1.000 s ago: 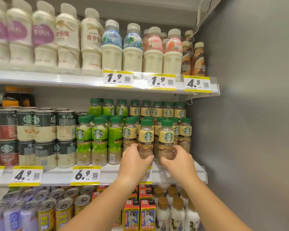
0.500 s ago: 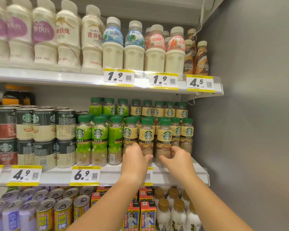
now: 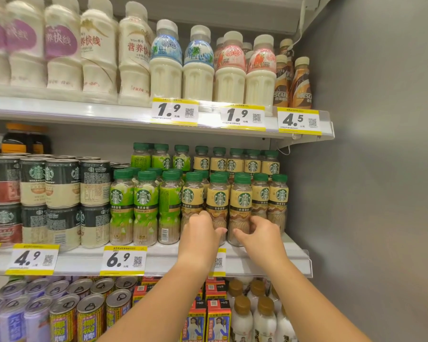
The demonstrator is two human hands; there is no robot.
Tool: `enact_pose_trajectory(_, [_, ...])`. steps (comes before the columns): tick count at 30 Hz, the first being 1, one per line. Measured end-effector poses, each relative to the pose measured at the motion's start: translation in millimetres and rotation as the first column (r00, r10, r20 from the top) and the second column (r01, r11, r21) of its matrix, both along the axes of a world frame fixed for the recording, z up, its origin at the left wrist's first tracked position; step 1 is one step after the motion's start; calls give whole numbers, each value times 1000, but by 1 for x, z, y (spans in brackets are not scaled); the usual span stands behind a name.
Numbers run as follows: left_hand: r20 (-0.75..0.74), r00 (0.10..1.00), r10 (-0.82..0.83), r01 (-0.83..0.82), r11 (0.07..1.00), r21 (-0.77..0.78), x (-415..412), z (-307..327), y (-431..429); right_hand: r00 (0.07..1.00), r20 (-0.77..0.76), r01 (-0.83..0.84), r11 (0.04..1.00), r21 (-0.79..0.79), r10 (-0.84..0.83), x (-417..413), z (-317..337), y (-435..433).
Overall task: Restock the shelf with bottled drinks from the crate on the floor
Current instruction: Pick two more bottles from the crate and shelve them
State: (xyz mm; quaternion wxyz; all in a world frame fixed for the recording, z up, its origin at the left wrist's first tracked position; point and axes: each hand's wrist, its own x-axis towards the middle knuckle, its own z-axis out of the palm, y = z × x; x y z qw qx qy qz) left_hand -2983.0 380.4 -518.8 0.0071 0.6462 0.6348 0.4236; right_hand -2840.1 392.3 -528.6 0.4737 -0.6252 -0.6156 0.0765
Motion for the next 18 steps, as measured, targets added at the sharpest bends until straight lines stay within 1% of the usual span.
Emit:
enact_pose_trajectory(7, [-14, 999, -51, 51, 999, 2, -3, -4, 4, 1000, 14, -13, 1000, 7, 13, -1, -2, 1])
enact_pose_trajectory(18, [-63, 997, -40, 40, 999, -2, -3, -4, 3, 999, 44, -5, 999, 33, 3, -1, -3, 1])
